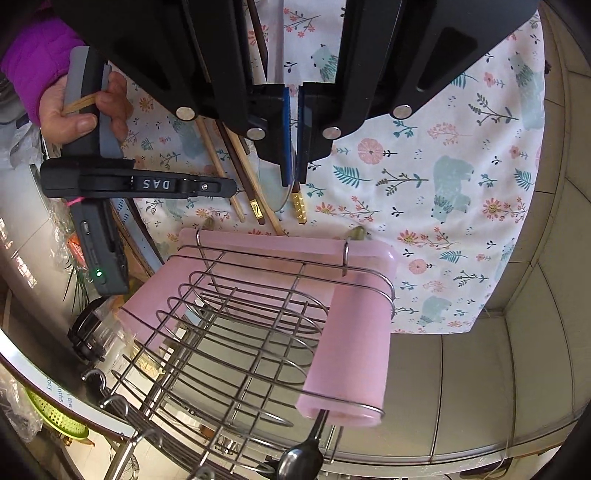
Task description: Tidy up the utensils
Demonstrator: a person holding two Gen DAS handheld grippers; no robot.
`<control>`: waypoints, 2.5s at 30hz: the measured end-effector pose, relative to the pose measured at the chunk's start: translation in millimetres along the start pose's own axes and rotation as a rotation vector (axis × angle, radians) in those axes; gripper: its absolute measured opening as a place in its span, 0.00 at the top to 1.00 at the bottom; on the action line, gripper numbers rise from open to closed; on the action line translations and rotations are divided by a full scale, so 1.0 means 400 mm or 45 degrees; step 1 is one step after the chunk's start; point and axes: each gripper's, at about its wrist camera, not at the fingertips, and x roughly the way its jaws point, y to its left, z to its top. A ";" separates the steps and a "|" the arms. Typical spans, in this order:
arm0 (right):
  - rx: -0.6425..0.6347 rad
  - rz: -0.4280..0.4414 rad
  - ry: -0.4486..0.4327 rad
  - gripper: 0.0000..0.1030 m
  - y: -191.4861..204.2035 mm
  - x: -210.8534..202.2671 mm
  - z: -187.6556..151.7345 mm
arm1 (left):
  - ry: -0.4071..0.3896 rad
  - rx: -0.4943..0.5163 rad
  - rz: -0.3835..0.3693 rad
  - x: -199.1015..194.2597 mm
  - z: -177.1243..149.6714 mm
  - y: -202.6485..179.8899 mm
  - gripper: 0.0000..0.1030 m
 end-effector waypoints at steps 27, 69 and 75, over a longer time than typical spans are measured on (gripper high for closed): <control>-0.124 0.056 -0.587 0.93 0.032 -0.387 -0.128 | -0.273 0.025 0.031 -0.195 0.039 -0.026 0.98; -0.302 -0.212 -1.034 0.94 0.109 -0.669 0.135 | -1.133 0.004 0.252 -0.250 0.414 -0.013 0.99; -0.265 -0.209 -0.927 0.94 0.076 -0.597 0.159 | -1.065 -0.022 0.271 -0.169 0.397 0.018 0.99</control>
